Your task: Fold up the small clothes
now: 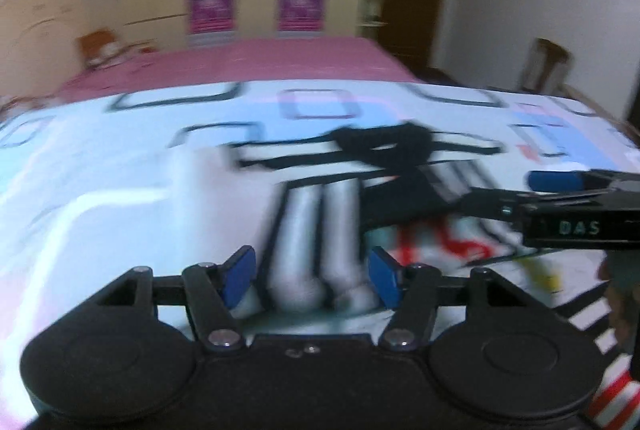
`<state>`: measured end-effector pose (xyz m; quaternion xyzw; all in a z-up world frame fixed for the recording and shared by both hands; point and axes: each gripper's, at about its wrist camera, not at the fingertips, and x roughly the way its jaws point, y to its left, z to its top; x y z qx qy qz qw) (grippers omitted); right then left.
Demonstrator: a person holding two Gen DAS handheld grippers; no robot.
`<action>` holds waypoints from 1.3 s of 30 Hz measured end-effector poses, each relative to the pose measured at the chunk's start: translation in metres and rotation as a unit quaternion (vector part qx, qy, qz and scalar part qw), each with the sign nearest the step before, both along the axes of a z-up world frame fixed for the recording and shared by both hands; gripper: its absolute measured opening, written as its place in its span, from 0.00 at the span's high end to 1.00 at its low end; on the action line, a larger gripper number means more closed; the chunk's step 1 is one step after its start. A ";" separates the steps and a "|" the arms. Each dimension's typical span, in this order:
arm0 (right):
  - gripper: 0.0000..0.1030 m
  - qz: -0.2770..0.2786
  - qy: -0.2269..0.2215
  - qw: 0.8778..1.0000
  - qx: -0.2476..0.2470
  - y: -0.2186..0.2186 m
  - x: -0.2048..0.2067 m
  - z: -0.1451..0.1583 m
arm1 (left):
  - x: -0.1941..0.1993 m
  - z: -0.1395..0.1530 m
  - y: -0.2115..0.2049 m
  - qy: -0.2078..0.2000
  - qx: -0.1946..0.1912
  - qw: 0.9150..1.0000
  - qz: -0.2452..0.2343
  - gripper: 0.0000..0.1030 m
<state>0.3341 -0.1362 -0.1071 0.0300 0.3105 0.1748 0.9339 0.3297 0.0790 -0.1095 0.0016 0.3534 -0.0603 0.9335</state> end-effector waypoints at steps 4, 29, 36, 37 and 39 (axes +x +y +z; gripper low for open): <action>0.34 0.037 0.020 0.998 -0.042 0.030 0.009 -0.017 | -0.012 -0.008 0.024 0.007 0.031 0.999 0.042 0.41; 0.92 -0.104 0.114 0.987 0.055 -0.073 0.045 -0.040 | 0.009 -0.031 0.039 0.037 0.039 0.997 0.054 0.75; 0.92 -0.097 0.110 0.987 0.062 -0.075 0.039 -0.037 | 0.005 -0.021 0.055 0.059 -0.026 0.996 0.062 0.73; 0.92 -0.096 0.109 0.988 0.056 -0.073 0.038 -0.038 | 0.005 -0.022 0.054 0.059 -0.021 0.996 0.062 0.75; 0.92 -0.091 0.100 0.990 0.043 -0.068 0.035 -0.037 | 0.006 -0.026 0.051 0.065 -0.011 0.996 0.065 0.76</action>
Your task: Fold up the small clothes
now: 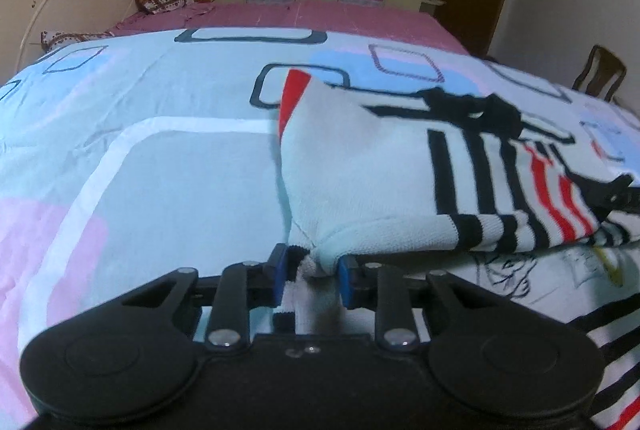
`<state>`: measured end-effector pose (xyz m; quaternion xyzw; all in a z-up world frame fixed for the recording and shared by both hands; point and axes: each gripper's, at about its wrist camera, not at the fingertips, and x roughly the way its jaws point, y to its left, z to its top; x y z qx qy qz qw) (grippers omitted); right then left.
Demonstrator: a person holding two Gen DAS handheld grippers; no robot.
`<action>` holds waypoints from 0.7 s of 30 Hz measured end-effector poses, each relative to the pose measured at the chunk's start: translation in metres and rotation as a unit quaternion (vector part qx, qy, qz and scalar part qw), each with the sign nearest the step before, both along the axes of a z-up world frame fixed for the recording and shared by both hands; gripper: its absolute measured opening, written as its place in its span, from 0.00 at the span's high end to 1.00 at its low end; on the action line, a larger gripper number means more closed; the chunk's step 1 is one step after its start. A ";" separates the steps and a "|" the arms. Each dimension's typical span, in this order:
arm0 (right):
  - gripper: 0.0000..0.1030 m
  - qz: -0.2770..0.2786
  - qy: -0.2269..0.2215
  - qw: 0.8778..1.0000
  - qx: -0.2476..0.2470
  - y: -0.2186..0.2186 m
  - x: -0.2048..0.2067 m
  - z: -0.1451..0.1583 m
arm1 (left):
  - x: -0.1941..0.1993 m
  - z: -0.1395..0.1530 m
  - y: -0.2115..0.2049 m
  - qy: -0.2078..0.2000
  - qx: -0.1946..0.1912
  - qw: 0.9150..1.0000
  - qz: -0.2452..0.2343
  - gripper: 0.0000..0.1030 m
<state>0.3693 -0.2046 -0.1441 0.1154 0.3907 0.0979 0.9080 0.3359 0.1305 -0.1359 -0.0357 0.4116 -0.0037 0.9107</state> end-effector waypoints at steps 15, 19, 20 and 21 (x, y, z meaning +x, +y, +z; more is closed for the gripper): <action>0.50 -0.030 -0.026 0.999 -0.024 -0.021 -0.006 0.013 | -0.005 0.017 0.002 0.014 0.019 1.000 0.015 0.58; 0.50 -0.026 -0.032 0.999 -0.030 -0.026 -0.002 0.020 | -0.011 0.032 0.001 -0.005 0.020 1.000 0.009 0.48; 0.50 -0.024 -0.031 0.999 -0.031 -0.025 0.000 0.020 | -0.012 0.036 0.000 -0.010 0.018 1.000 0.008 0.46; 0.50 -0.023 -0.031 0.999 -0.032 -0.025 0.000 0.019 | -0.013 0.042 0.000 -0.017 0.017 1.000 0.007 0.45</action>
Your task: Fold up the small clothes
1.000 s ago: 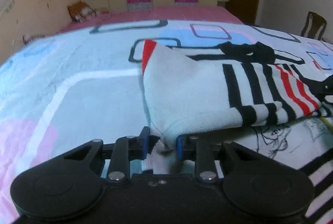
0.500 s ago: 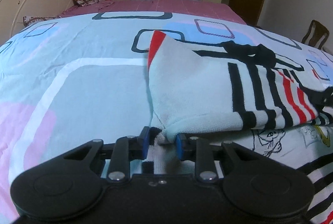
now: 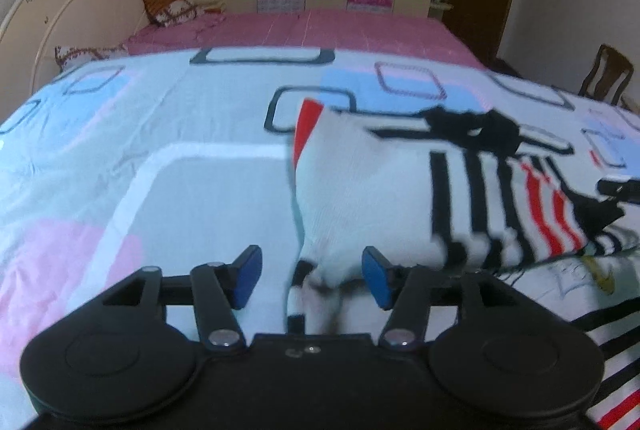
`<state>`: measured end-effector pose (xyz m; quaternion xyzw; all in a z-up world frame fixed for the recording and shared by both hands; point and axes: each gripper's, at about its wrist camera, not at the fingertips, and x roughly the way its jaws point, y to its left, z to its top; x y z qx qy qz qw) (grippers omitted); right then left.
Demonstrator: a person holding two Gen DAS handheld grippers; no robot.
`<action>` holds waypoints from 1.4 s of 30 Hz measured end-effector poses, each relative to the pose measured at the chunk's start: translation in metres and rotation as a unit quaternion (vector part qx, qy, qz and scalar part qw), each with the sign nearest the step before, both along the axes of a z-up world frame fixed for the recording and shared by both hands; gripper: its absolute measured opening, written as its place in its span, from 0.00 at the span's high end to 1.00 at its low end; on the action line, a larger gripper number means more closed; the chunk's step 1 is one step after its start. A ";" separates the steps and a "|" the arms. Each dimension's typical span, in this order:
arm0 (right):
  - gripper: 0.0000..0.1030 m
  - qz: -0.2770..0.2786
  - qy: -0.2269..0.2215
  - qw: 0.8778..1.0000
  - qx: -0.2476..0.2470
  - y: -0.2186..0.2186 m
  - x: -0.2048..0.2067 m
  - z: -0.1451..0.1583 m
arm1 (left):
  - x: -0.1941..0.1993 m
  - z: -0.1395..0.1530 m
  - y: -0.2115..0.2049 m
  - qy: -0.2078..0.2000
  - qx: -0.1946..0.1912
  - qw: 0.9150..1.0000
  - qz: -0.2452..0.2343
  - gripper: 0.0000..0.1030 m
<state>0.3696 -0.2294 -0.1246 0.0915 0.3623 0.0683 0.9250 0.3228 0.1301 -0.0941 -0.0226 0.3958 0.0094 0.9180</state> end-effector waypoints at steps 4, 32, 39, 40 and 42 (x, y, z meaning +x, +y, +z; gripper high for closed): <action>0.50 0.006 0.010 1.000 -0.001 0.004 0.007 -0.007 | 0.001 0.016 -0.002 -0.020 -0.011 1.000 -0.004 0.37; 0.80 0.033 0.001 0.997 -0.074 0.026 0.033 -0.039 | 0.142 -0.057 0.036 -0.001 -0.075 0.993 0.092 0.84; 0.58 0.008 -0.037 0.997 -0.072 0.020 0.023 -0.023 | 0.134 -0.044 0.030 -0.003 -0.056 0.995 0.086 0.75; 0.58 0.009 -0.044 0.997 -0.067 0.020 0.022 -0.020 | 0.132 -0.041 0.028 -0.005 -0.055 0.995 0.082 0.75; 0.58 0.018 -0.054 0.996 -0.062 0.023 0.019 -0.012 | 0.126 -0.035 0.022 -0.006 -0.058 0.996 0.071 0.75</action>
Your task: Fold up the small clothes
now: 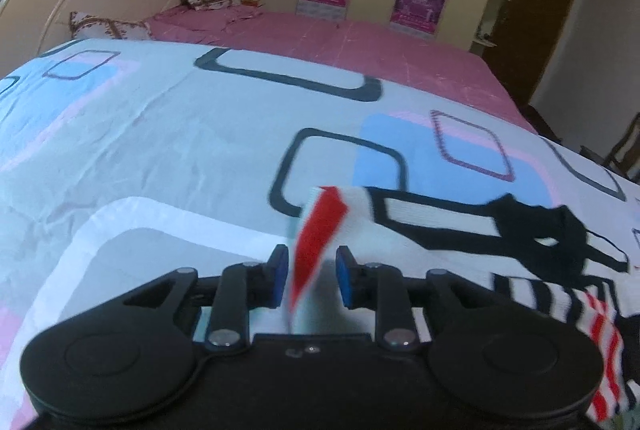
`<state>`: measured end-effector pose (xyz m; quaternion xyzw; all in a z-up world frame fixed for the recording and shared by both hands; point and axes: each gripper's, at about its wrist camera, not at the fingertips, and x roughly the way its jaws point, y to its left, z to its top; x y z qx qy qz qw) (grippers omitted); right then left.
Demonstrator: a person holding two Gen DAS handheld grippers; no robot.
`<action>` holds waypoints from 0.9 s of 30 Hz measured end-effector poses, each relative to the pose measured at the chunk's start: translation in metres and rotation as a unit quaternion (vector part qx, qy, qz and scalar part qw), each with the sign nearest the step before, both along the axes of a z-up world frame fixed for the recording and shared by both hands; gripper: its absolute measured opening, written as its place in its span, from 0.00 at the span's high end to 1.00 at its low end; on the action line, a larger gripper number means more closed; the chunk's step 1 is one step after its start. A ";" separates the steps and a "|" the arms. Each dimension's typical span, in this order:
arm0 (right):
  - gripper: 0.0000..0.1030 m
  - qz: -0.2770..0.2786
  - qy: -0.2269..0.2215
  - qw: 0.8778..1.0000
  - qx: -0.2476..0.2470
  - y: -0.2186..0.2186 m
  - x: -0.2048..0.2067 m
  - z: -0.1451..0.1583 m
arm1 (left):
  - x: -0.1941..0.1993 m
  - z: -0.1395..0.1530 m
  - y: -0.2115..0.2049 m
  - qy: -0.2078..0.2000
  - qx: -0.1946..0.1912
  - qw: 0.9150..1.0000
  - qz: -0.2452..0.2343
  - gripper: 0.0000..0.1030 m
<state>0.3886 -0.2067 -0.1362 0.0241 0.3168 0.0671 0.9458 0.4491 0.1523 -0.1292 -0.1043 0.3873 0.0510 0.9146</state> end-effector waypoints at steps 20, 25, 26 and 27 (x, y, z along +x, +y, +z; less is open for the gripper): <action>0.58 0.061 0.042 0.997 0.013 0.029 -0.006 -0.010 | -0.054 -0.001 -0.054 0.034 0.014 0.996 -0.085 0.72; 0.58 0.055 0.060 0.997 -0.015 0.016 -0.008 -0.029 | -0.057 -0.008 -0.058 0.035 0.040 0.994 -0.100 0.72; 0.58 0.048 0.065 0.997 -0.012 0.014 -0.007 -0.028 | -0.056 -0.007 -0.058 0.037 0.041 0.993 -0.100 0.72; 0.58 0.042 0.070 0.997 -0.011 0.014 -0.006 -0.026 | -0.056 -0.007 -0.058 0.038 0.041 0.994 -0.099 0.72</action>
